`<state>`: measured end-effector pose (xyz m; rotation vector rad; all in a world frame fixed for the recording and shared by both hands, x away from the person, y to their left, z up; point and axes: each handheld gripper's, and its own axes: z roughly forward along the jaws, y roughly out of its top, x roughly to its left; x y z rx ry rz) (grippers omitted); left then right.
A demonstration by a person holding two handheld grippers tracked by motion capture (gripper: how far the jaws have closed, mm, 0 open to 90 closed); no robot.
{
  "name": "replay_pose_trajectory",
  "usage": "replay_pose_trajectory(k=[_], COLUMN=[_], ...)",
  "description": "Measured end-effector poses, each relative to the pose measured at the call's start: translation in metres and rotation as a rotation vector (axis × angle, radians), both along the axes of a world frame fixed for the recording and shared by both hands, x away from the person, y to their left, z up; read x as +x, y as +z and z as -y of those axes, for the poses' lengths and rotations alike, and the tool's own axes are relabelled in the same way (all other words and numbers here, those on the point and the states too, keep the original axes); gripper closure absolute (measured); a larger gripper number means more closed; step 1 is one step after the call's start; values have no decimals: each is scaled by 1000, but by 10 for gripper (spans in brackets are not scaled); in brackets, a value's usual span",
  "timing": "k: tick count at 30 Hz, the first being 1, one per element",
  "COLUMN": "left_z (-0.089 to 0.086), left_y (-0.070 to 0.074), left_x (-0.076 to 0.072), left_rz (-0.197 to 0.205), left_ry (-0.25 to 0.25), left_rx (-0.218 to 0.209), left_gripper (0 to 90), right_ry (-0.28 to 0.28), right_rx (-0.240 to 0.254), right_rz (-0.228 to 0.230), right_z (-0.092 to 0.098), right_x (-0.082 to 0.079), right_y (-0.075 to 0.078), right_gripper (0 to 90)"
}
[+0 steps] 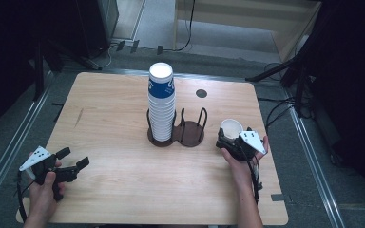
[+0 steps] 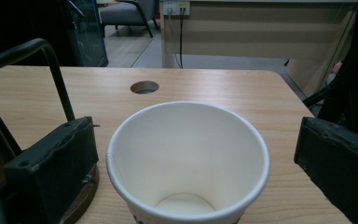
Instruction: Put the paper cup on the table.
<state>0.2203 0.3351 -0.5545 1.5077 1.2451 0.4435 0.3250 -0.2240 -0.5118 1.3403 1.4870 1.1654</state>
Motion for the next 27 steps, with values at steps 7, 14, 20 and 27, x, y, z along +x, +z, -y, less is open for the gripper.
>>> replay_pose_trajectory(k=[7,14,20,27], left_z=[0,2,0,-2], left_y=[0,0,0,-1], left_x=[2,2,1,1], left_rz=[-13,-16,-10,-11], left_ry=[-6,1,8,15], left_rx=[0,18,2,-15], left_gripper=[0,0,0,0], right_ry=[0,-8,-15,-26], right_rx=[8,8,27,-13], right_rz=[13,24,16,0], right_z=[5,11,17,22], right_x=[-12,-22,-32,-48], right_y=[6,10,9,2], right_gripper=[0,0,0,0])
